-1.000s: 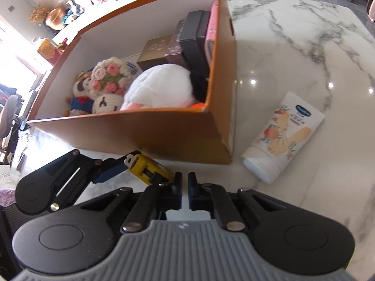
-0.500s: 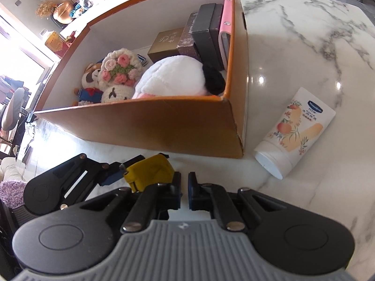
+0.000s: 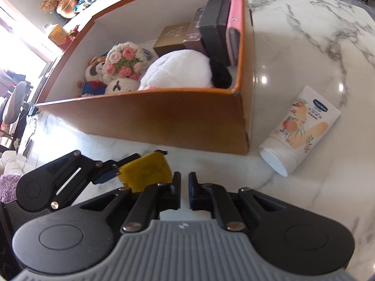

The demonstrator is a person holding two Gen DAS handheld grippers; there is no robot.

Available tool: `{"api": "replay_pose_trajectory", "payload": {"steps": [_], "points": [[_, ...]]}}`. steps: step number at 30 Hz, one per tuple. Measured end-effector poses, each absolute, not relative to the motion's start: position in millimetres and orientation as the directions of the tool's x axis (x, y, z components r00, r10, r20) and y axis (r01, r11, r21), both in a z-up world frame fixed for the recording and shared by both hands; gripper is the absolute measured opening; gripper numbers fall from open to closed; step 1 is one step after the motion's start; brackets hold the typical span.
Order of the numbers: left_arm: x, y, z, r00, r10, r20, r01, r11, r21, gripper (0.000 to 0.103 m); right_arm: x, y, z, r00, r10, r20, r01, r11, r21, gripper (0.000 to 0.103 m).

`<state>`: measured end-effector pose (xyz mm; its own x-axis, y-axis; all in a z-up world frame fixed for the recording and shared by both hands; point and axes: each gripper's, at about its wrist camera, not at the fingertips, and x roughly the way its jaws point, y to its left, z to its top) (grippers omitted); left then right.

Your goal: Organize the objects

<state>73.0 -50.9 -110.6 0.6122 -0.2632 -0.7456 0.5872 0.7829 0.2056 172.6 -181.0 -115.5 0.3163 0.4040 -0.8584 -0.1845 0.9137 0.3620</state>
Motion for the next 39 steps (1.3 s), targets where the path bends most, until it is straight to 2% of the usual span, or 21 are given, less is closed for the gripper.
{"api": "replay_pose_trajectory", "payload": {"steps": [5,12,16,21,22,23,24,32,36,39], "points": [[71.7,-57.5,-114.7,0.606,-0.259,-0.753,0.602,0.767,0.221,0.058,170.9,-172.8,-118.7,0.286,0.395,-0.873,-0.212,0.915,0.344,0.007],[77.5,-48.3,-112.8,0.58,-0.277,-0.766,0.566,0.814,0.134,0.058,169.5,-166.3,-124.8,0.246,0.382,-0.891,-0.224,0.917,0.331,0.007],[77.9,-44.4,-111.6,0.586,-0.274,-0.762,0.552,0.824,0.129,0.058,167.4,-167.6,-120.2,0.263,0.398,-0.879,-0.232,0.91,0.343,0.007],[82.7,-44.0,-109.2,0.605,-0.256,-0.754,0.51,0.852,0.12,0.058,165.4,-197.2,-106.8,0.374,0.344,-0.861,-0.085,0.937,0.338,0.012],[83.4,-42.6,-108.1,0.607,-0.257,-0.752,0.503,0.857,0.114,0.058,163.8,-204.4,-103.7,0.389,0.351,-0.852,-0.059,0.932,0.358,0.018],[83.1,-41.3,-106.1,0.612,-0.257,-0.748,0.497,0.861,0.111,0.058,162.1,-211.1,-101.0,0.403,0.352,-0.845,-0.032,0.928,0.372,0.033],[83.4,-40.0,-104.6,0.617,-0.257,-0.744,0.492,0.864,0.11,0.058,160.0,-217.9,-98.5,0.424,0.342,-0.839,0.002,0.926,0.378,0.037],[76.1,-34.0,-90.5,0.619,-0.245,-0.746,0.464,0.881,0.095,0.058,169.3,-259.6,-100.3,0.459,0.171,-0.872,0.296,0.896,0.332,0.038],[79.0,-35.1,-85.0,0.603,-0.233,-0.763,0.453,0.887,0.087,0.058,182.2,-265.7,-104.1,0.451,0.093,-0.888,0.353,0.895,0.273,0.038],[92.5,-38.2,-85.3,0.585,-0.226,-0.779,0.439,0.896,0.07,0.057,191.5,-266.2,-111.7,0.428,0.091,-0.899,0.375,0.887,0.269,0.041]]}}
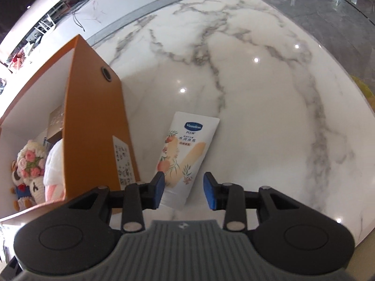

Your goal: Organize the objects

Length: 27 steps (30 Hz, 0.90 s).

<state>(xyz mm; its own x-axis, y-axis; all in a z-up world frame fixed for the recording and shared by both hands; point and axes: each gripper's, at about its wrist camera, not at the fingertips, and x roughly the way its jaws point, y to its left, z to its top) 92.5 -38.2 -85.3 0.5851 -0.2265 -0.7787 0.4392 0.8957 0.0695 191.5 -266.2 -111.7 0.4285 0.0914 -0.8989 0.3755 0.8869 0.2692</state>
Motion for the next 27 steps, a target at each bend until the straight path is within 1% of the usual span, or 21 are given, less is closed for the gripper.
{"api": "replay_pose_trajectory", "payload": {"steps": [3,5,8,15,20,23,27], "points": [[94.5,-38.3,-83.7,0.574,-0.218,-0.79,0.427,0.902,0.062,0.058,203.1,-264.6,-119.0,0.421,0.111,-0.9,0.387,0.876,0.289,0.045],[95.2,-37.4,-82.5,0.572,-0.213,-0.792,0.42,0.906,0.06,0.058,209.9,-263.9,-123.2,0.425,0.095,-0.9,0.407,0.868,0.284,0.046],[94.9,-34.0,-80.1,0.572,-0.203,-0.795,0.407,0.911,0.059,0.057,215.1,-265.4,-127.3,0.428,0.107,-0.897,0.422,0.855,0.303,0.043],[89.5,-25.6,-73.8,0.572,-0.184,-0.799,0.382,0.922,0.061,0.058,199.3,-264.8,-127.6,0.41,0.128,-0.903,0.427,0.848,0.314,0.043],[81.0,-18.0,-69.3,0.574,-0.179,-0.799,0.365,0.93,0.053,0.058,181.0,-263.7,-132.1,0.353,0.234,-0.906,0.451,0.805,0.384,0.042],[75.8,-13.7,-69.9,0.571,-0.177,-0.802,0.361,0.931,0.051,0.057,170.1,-253.9,-137.5,0.307,0.33,-0.893,0.463,0.768,0.442,0.042],[68.0,-4.2,-74.1,0.562,-0.151,-0.813,0.345,0.936,0.065,0.057,153.9,-236.7,-136.2,0.276,0.326,-0.904,0.454,0.785,0.422,0.042]]}}
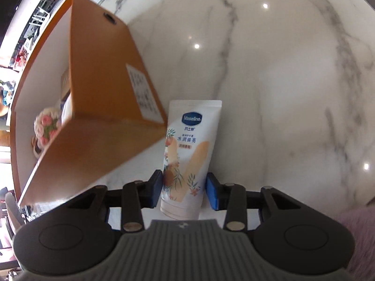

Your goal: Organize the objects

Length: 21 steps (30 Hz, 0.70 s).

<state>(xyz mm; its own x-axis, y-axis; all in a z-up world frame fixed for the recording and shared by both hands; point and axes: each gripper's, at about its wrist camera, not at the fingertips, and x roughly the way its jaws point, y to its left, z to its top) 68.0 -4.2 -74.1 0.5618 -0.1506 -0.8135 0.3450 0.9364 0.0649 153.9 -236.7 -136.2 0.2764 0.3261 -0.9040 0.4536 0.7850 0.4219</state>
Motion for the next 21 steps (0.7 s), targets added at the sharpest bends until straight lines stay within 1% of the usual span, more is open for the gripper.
{"api": "replay_pose_trajectory", "payload": {"steps": [2,6,9,10,13,14,21], "points": [[64.7,2.2,-76.8,0.557,-0.14,-0.819,0.334,0.94,0.066,0.057,146.1,-230.2,-137.6,0.257,0.348,-0.901,0.452,0.781,0.431,0.042],[60.1,12.4,-80.0,0.554,-0.126,-0.823,0.313,0.948,0.066,0.057,136.8,-210.1,-130.7,0.256,0.3,-0.919,0.396,0.835,0.382,0.043],[58.9,18.3,-78.7,0.56,-0.124,-0.819,0.299,0.953,0.06,0.057,138.8,-198.2,-130.1,0.238,0.304,-0.922,0.347,0.86,0.373,0.044],[59.0,19.4,-77.7,0.562,-0.126,-0.817,0.295,0.954,0.057,0.057,140.4,-197.3,-129.3,0.233,0.301,-0.925,0.343,0.864,0.368,0.045],[60.4,21.2,-75.4,0.569,-0.135,-0.811,0.293,0.955,0.047,0.057,145.9,-202.5,-125.4,0.233,0.273,-0.933,0.366,0.864,0.345,0.053],[61.5,20.2,-75.2,0.569,-0.139,-0.811,0.298,0.953,0.046,0.057,147.9,-203.4,-123.6,0.237,0.262,-0.935,0.366,0.868,0.336,0.053],[70.2,11.4,-75.3,0.569,-0.161,-0.806,0.32,0.947,0.038,0.057,157.1,-196.2,-118.2,0.271,0.213,-0.939,0.343,0.89,0.301,0.051]]}}
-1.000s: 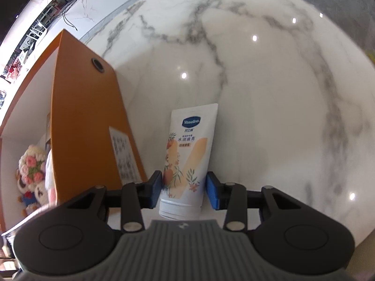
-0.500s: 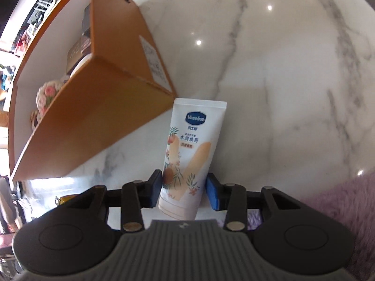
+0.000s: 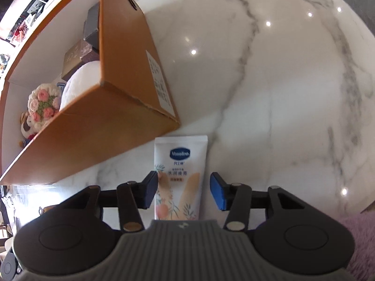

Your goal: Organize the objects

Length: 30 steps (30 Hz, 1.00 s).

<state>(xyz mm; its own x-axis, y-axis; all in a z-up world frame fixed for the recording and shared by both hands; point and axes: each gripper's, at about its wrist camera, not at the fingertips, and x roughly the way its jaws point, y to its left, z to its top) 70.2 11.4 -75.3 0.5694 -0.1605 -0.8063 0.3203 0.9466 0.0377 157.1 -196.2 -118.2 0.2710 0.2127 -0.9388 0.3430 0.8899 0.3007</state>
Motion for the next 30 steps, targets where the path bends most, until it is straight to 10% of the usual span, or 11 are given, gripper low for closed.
{"api": "replay_pose_trajectory", "payload": {"steps": [6,13,23,25,28,30], "points": [[74.2,7.7,-79.9,0.551,-0.146,-0.822,0.32,0.946,0.046,0.057,158.6,-178.9,-112.1,0.329,0.163,-0.93,0.255,0.933,0.254,0.045],[67.6,9.7,-73.9,0.563,-0.124,-0.817,0.303,0.951,0.065,0.057,144.1,-170.2,-105.1,0.356,0.169,-0.919,0.213,0.943,0.256,0.0],[61.9,6.3,-66.3,0.561,-0.131,-0.817,0.309,0.949,0.06,0.057,114.0,-174.3,-61.8,0.423,0.238,-0.874,0.12,0.942,0.314,0.0],[61.0,4.9,-67.9,0.553,-0.139,-0.822,0.309,0.95,0.047,0.057,124.3,-169.4,-73.6,0.373,0.237,-0.897,0.138,0.942,0.306,0.01],[57.7,3.9,-70.3,0.551,-0.129,-0.825,0.308,0.95,0.057,0.057,138.1,-183.7,-111.5,0.324,0.26,-0.91,0.148,0.936,0.32,0.05],[56.3,5.8,-71.5,0.55,-0.118,-0.827,0.3,0.952,0.064,0.057,138.9,-179.4,-115.7,0.31,0.258,-0.915,0.133,0.941,0.311,0.051]]}}
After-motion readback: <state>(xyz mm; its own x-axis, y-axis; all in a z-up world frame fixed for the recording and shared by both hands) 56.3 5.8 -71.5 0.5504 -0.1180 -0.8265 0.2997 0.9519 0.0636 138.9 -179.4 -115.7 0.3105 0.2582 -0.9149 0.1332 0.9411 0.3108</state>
